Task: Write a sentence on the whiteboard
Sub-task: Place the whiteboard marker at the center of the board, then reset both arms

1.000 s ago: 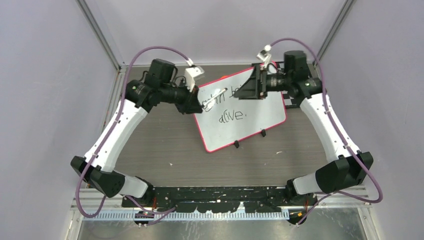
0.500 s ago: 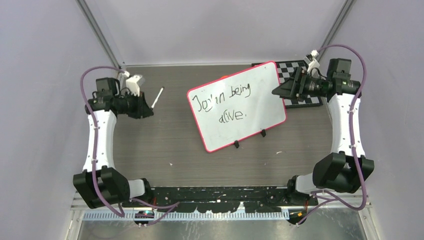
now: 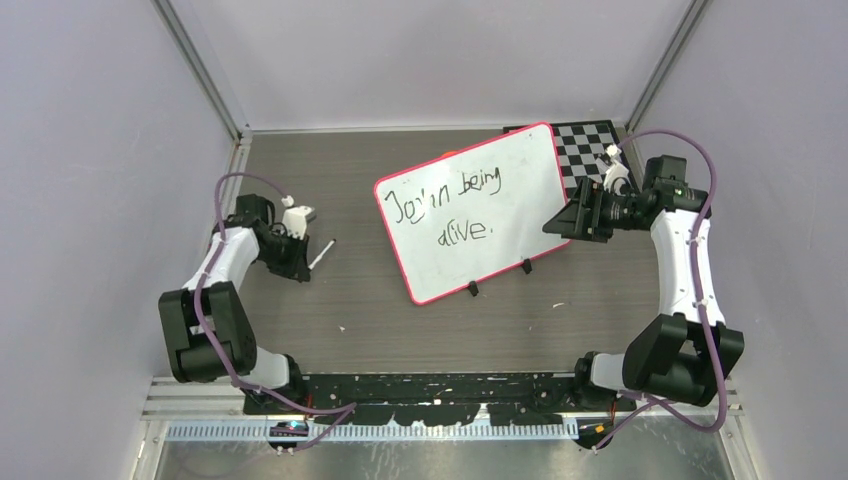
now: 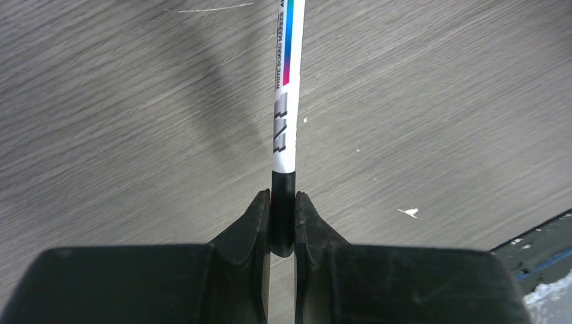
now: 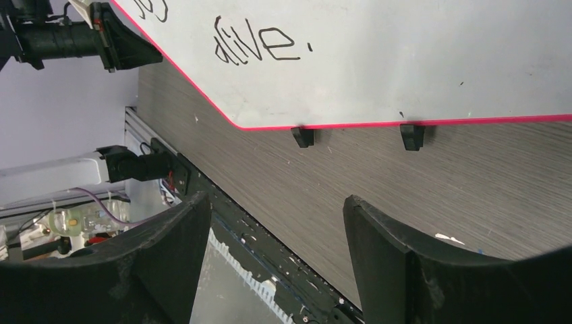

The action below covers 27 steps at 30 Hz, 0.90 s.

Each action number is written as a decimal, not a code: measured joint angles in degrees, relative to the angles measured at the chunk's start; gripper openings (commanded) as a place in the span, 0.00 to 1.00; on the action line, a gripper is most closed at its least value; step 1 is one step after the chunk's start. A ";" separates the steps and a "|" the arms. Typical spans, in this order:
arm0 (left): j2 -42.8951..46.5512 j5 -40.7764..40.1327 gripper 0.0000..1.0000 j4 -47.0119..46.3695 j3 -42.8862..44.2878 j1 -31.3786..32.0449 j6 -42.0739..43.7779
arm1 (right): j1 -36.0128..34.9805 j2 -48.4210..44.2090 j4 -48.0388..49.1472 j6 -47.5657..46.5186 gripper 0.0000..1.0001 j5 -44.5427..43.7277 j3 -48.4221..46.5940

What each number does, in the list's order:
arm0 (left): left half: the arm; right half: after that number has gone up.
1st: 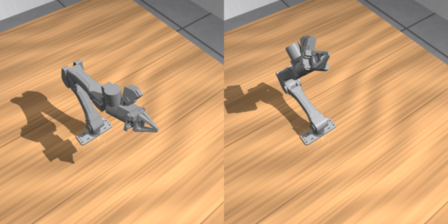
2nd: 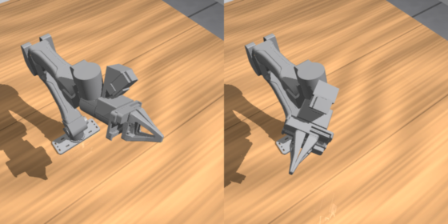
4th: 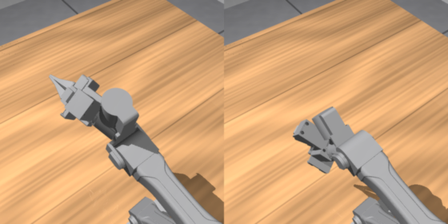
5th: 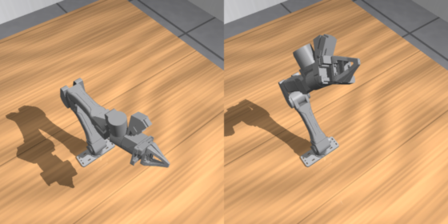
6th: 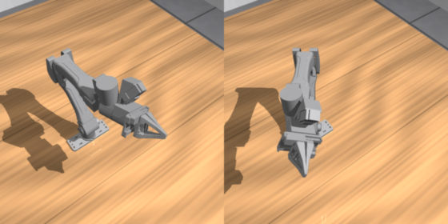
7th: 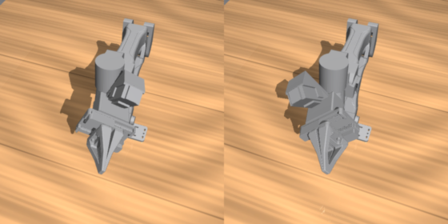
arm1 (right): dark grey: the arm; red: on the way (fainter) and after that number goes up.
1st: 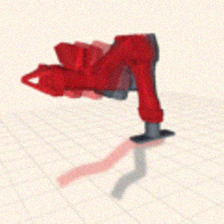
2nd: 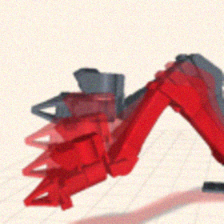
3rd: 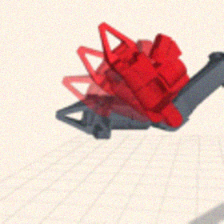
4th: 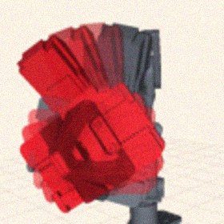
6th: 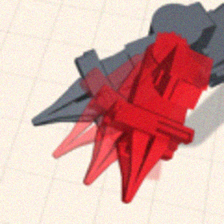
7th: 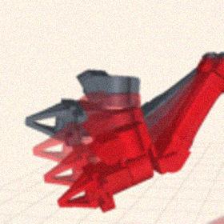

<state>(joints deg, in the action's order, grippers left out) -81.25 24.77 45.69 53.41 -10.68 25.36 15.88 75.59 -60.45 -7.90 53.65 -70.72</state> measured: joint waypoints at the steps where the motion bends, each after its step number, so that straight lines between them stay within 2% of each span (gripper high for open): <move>1: -0.83 -0.87 0.05 -0.76 -0.55 0.55 0.44 | 0.00 -0.15 -0.02 -0.04 0.76 -0.13 0.09; 7: -5.66 -5.81 0.12 -3.72 -1.49 3.37 2.43 | 0.00 -1.09 0.35 -0.42 0.76 -0.70 0.79; 12: -8.41 -9.42 0.25 -4.79 -1.46 5.81 4.66 | 0.00 -1.64 0.44 -0.59 0.76 -1.42 1.75; 18: -9.25 -11.74 0.49 -3.74 -1.60 7.78 6.64 | 0.00 -2.14 0.31 -0.94 0.76 -1.81 1.90; 22: -7.21 -11.89 0.73 -0.20 -0.94 7.78 7.02 | 0.00 -2.14 -1.38 -2.23 0.76 -2.23 1.46; 25: -4.55 -11.87 0.99 4.44 2.80 7.78 7.10 | 0.00 -2.12 -3.52 -3.74 0.77 -2.86 -0.13; 27: -2.99 -11.32 1.00 8.22 8.46 7.78 6.54 | 0.00 -2.08 -5.01 -4.70 0.77 -3.72 -2.21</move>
<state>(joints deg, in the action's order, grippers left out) -84.25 13.45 53.91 61.87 -2.90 31.90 15.88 73.52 -65.45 -12.60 49.93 -72.93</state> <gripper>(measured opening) 0.960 0.766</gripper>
